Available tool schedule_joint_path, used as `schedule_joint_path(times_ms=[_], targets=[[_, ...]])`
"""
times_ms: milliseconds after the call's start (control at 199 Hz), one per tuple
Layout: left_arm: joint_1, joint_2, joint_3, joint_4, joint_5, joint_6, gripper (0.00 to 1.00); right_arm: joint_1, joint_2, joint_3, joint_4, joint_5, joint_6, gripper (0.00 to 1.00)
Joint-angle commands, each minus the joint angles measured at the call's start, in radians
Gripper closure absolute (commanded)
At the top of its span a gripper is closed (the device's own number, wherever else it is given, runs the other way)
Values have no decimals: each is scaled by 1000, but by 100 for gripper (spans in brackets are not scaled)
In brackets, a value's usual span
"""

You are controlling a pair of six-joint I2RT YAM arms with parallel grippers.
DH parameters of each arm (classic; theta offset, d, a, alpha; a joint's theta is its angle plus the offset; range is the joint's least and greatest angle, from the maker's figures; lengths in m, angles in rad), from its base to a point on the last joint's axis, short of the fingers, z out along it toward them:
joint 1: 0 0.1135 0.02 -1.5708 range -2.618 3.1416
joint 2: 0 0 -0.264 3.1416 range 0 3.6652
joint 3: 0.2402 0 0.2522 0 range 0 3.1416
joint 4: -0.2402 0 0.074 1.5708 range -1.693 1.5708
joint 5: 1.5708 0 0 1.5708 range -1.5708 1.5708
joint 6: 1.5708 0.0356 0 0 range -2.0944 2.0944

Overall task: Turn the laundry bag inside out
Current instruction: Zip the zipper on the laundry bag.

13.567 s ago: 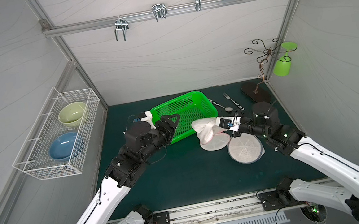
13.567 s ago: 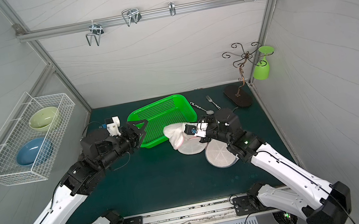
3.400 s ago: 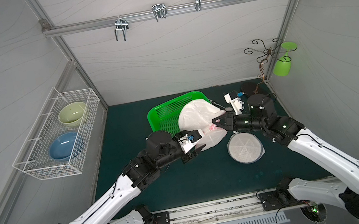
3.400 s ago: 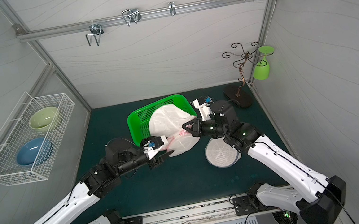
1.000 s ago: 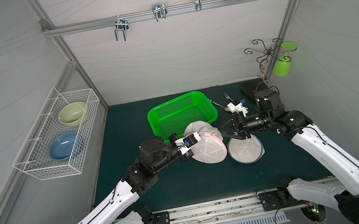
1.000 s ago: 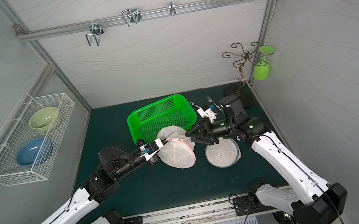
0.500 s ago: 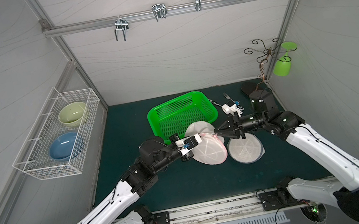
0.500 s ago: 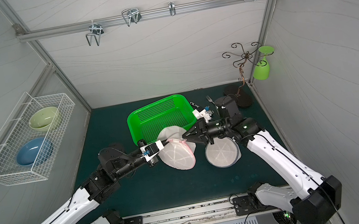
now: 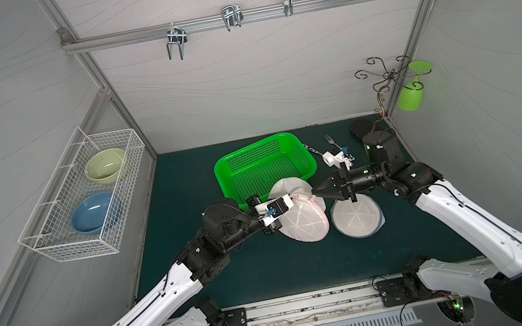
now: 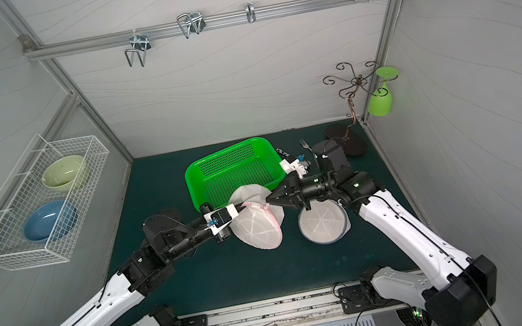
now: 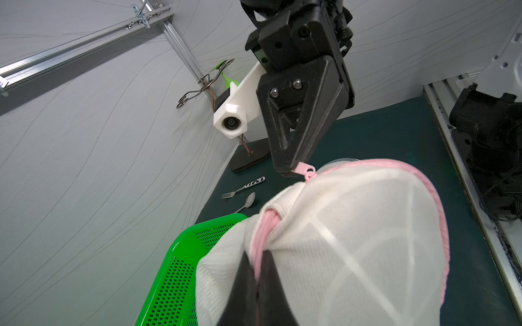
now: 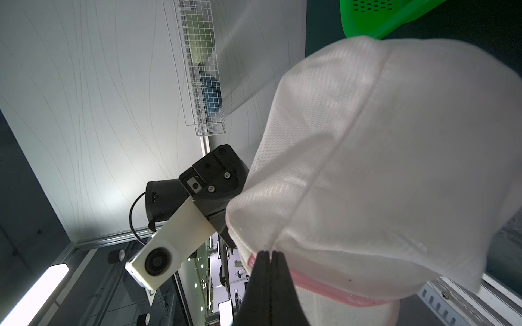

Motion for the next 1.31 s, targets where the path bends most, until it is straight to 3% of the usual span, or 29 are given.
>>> schedule_joint_path(times_ms=[0, 96, 327, 514, 554, 625, 660, 791, 982, 1164, 1305], targets=[[-3, 2, 3, 52, -10, -4, 100, -2, -15, -5, 12, -19, -7, 100], [-2, -5, 2, 39, -21, -14, 100, -32, -23, -2, -28, 9, -26, 100], [-3, -74, -34, -16, -77, -77, 100, -216, -90, -41, -182, 133, -75, 100], [-3, -91, -35, -80, -77, -132, 100, -238, -83, -11, -223, 199, -125, 100], [-2, -89, -34, -101, -64, -147, 88, -237, -78, 5, -223, 215, -140, 100], [-3, -80, -23, -134, -61, -212, 51, -235, -69, 39, -223, 244, -183, 100], [-2, -69, -4, -165, -72, -262, 40, -230, -64, 58, -227, 252, -210, 100], [-2, 1, 98, -287, 6, -331, 29, -163, -35, 144, -323, 361, -416, 100], [-26, 148, 190, -246, 77, -514, 26, -38, -1, 190, -395, 515, -637, 100], [-26, 251, 244, -174, 85, -617, 29, 29, -4, 161, -331, 525, -640, 100], [-26, 295, 265, -203, 103, -618, 40, 93, 10, 156, -285, 528, -616, 100]])
